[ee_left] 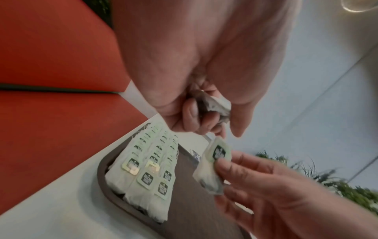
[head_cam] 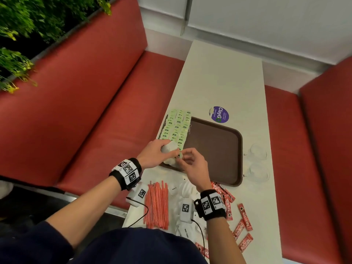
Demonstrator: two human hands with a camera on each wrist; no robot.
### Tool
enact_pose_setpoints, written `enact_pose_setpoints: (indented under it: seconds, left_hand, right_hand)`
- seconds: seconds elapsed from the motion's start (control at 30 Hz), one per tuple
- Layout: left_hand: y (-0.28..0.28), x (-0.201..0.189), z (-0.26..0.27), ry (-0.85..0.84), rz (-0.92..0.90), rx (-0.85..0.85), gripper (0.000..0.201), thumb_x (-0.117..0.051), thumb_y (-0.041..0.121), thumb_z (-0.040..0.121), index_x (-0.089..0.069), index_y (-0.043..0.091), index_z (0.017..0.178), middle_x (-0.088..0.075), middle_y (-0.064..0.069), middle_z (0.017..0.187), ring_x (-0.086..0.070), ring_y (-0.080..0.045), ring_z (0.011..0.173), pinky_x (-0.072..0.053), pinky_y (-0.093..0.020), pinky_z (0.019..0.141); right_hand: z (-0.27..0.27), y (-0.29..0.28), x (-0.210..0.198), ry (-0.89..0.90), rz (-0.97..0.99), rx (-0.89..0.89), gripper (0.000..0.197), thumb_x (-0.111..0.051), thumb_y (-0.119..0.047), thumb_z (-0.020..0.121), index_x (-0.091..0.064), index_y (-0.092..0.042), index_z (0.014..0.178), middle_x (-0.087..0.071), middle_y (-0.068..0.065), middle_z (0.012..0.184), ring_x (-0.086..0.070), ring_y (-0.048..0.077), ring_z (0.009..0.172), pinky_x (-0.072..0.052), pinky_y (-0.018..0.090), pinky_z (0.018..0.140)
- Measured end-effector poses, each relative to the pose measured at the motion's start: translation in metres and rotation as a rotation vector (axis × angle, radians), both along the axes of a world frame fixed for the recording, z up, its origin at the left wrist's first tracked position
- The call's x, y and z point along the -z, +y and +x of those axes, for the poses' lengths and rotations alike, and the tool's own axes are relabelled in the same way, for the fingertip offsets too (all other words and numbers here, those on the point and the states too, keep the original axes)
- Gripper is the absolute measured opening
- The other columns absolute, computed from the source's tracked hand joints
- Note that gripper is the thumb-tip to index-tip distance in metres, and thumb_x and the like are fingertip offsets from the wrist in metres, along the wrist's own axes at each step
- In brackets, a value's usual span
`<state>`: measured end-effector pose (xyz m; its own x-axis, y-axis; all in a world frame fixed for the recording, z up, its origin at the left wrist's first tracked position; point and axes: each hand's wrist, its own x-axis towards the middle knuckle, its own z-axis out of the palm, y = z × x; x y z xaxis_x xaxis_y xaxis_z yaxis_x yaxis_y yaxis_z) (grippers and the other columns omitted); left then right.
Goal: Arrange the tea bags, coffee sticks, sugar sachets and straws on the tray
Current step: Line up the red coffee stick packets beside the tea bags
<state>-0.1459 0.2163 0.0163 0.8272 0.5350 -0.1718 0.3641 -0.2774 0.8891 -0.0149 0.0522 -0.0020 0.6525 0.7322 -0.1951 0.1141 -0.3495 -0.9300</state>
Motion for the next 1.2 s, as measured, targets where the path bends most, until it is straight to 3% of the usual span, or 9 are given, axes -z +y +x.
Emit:
enact_pose_setpoints:
  seconds: [0.1, 0.2, 0.27, 0.4, 0.57, 0.77, 0.87, 1.03, 1.2]
  left_hand:
    - [0.007, 0.009, -0.003, -0.035, -0.150, -0.148, 0.046, -0.079, 0.063, 0.089, -0.073, 0.019, 0.103, -0.072, 0.009, 0.080, -0.059, -0.013, 0.066, -0.051, -0.038, 0.065]
    - [0.007, 0.014, -0.006, -0.085, -0.283, -0.219, 0.024, -0.081, 0.040, 0.096, -0.071, 0.021, 0.108, -0.070, 0.021, 0.071, -0.057, -0.004, 0.060, -0.047, -0.023, 0.057]
    - [0.009, 0.020, -0.009, -0.087, -0.317, -0.252, 0.020, -0.081, 0.032, 0.097, -0.072, 0.019, 0.108, -0.069, 0.021, 0.068, -0.056, -0.005, 0.059, -0.044, -0.019, 0.053]
    - [0.010, 0.030, -0.017, -0.062, -0.344, -0.284, 0.025, -0.083, 0.035, 0.095, -0.071, 0.017, 0.108, -0.064, 0.010, 0.067, -0.054, -0.012, 0.061, -0.042, -0.023, 0.053]
    - [0.011, 0.035, -0.023, -0.058, -0.375, -0.301, 0.033, -0.083, 0.034, 0.095, -0.069, 0.008, 0.111, -0.061, 0.001, 0.071, -0.054, -0.014, 0.063, -0.043, -0.026, 0.054]
    - [0.012, 0.041, -0.025, -0.067, -0.422, -0.324, 0.024, -0.083, 0.029, 0.096, -0.071, 0.015, 0.111, -0.063, 0.006, 0.070, -0.054, -0.013, 0.063, -0.042, -0.028, 0.055]
    - [0.011, 0.043, -0.023, -0.066, -0.420, -0.326, 0.023, -0.082, 0.027, 0.097, -0.070, 0.015, 0.112, -0.065, 0.011, 0.069, -0.055, -0.012, 0.063, -0.043, -0.027, 0.055]
    - [0.012, 0.041, -0.022, -0.074, -0.439, -0.326, 0.024, -0.082, 0.027, 0.097, -0.070, 0.015, 0.113, -0.065, 0.009, 0.071, -0.055, -0.013, 0.064, -0.042, -0.025, 0.053]
    - [0.013, 0.043, -0.023, -0.092, -0.497, -0.341, 0.029, -0.081, 0.028, 0.097, -0.067, 0.012, 0.117, -0.068, -0.004, 0.085, -0.060, -0.018, 0.071, -0.045, -0.031, 0.057]
  right_hand:
    - [0.013, 0.006, 0.027, 0.004, -0.075, 0.107, 0.013, -0.086, -0.027, 0.094, -0.076, -0.025, 0.102, -0.080, -0.005, 0.094, -0.077, 0.013, 0.090, -0.066, 0.039, 0.087]
    - [0.017, 0.012, 0.052, 0.009, -0.126, 0.138, 0.011, -0.086, -0.023, 0.094, -0.076, -0.024, 0.097, -0.080, -0.004, 0.089, -0.077, 0.012, 0.080, -0.067, 0.046, 0.084]
    - [0.017, 0.017, 0.065, -0.047, -0.171, 0.111, 0.013, -0.087, -0.025, 0.093, -0.073, -0.026, 0.094, -0.077, -0.007, 0.083, -0.072, 0.007, 0.074, -0.065, 0.043, 0.085]
    - [0.012, 0.025, 0.079, -0.079, -0.252, 0.096, 0.024, -0.091, -0.025, 0.089, -0.068, -0.026, 0.097, -0.076, -0.003, 0.087, -0.073, 0.015, 0.088, -0.060, 0.036, 0.088]
    - [0.010, 0.029, 0.083, -0.111, -0.236, 0.143, 0.036, -0.092, -0.016, 0.087, -0.058, -0.023, 0.098, -0.071, 0.003, 0.090, -0.070, 0.021, 0.087, -0.055, 0.028, 0.078]
    - [0.002, 0.032, 0.084, -0.189, -0.338, 0.100, 0.042, -0.093, -0.023, 0.085, -0.051, -0.019, 0.084, -0.065, 0.004, 0.083, -0.058, 0.020, 0.072, -0.056, 0.041, 0.069]
    - [-0.004, 0.037, 0.081, -0.271, -0.384, 0.083, 0.034, -0.088, -0.022, 0.088, -0.055, -0.020, 0.083, -0.064, 0.000, 0.086, -0.061, 0.018, 0.078, -0.050, 0.035, 0.068]
    - [-0.006, 0.039, 0.077, -0.307, -0.378, 0.156, 0.028, -0.085, -0.017, 0.091, -0.058, -0.020, 0.088, -0.060, -0.002, 0.096, -0.059, 0.019, 0.085, -0.042, 0.028, 0.074]
    - [-0.007, 0.034, 0.075, -0.275, -0.344, 0.147, 0.028, -0.089, -0.014, 0.088, -0.061, -0.018, 0.090, -0.051, -0.004, 0.104, -0.061, 0.019, 0.087, -0.054, 0.031, 0.083]
